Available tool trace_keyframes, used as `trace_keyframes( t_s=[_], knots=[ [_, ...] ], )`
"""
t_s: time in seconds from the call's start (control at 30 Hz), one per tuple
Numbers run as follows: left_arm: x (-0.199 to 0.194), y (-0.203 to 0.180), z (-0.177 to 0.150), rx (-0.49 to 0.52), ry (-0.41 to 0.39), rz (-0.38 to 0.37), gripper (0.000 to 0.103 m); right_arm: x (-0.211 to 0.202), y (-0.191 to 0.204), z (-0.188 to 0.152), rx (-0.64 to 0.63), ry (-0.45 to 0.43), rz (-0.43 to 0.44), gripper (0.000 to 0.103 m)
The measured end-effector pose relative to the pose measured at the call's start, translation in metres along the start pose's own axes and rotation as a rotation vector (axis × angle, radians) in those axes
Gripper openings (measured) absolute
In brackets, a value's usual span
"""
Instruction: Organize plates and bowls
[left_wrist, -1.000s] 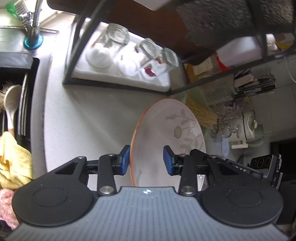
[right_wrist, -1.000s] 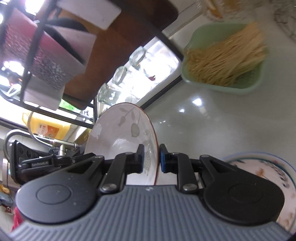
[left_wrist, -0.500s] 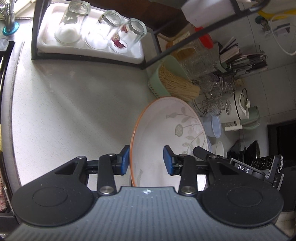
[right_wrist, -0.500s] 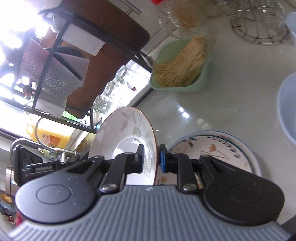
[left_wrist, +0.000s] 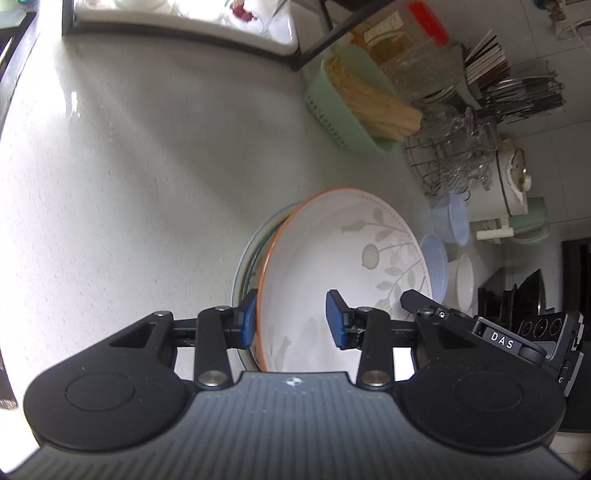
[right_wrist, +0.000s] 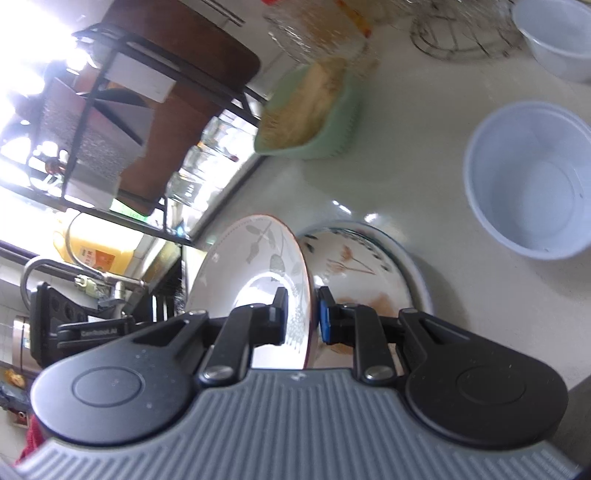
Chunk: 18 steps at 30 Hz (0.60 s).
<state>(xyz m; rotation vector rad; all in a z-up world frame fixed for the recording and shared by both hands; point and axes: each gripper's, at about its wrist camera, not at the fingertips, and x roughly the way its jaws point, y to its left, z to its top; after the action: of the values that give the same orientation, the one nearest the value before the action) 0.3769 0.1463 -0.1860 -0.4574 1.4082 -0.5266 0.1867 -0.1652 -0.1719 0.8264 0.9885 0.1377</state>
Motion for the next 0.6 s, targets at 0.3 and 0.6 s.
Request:
trace_keyframes(
  t_s=[0.3, 0.6],
  knots=[
    [0.022, -0.013, -0.017, -0.02, 0.011, 0.082, 0.043, 0.005, -0.024, -0.004, -0.023, 0.035, 0.01, 0.02],
    [0.023, -0.015, -0.011, -0.063, -0.011, 0.15, 0.043, 0.017, -0.023, 0.004, -0.068, 0.07, 0.006, 0.021]
  ],
)
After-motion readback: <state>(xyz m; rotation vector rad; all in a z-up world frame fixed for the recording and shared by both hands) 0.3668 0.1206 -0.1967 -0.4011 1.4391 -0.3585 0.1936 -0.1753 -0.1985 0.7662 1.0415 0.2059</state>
